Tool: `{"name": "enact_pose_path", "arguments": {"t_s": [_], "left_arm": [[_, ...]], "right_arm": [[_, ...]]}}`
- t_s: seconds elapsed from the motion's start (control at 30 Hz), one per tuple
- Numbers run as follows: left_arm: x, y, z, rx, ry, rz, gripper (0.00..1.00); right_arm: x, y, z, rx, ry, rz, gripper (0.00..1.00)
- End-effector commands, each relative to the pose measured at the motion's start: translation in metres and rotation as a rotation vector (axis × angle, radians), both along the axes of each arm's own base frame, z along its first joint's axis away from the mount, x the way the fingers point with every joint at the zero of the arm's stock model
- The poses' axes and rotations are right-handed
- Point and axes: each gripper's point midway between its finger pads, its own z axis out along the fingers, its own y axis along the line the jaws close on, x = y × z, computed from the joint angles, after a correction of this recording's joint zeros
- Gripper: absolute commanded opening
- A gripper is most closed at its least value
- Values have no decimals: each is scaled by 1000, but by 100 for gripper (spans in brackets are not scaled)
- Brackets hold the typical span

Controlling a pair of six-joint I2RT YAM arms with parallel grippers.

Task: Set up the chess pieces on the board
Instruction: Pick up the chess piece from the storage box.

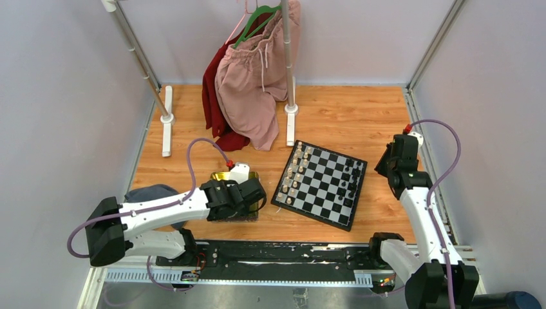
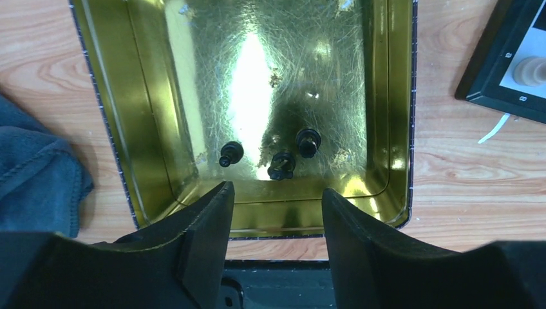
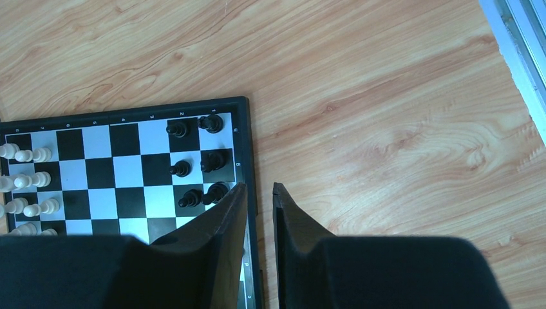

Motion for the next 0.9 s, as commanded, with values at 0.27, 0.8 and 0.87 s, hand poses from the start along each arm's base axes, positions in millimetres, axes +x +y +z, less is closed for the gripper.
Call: {"name": "enact_pose_path", "arguments": {"t_s": [0.27,0.8,0.87], "left_arm": [[12,-19,-24,-54,58,-18,50],[19,-22,-44,-5,98,-22,39],[20,-21,-46,0,102,-20,37]], "right_arm": [[7,-2,10,-33,-19,-5,26],[5,-4,3,-43,-1,-4,26],[4,-4,3,-45,-1,-4,26]]}}
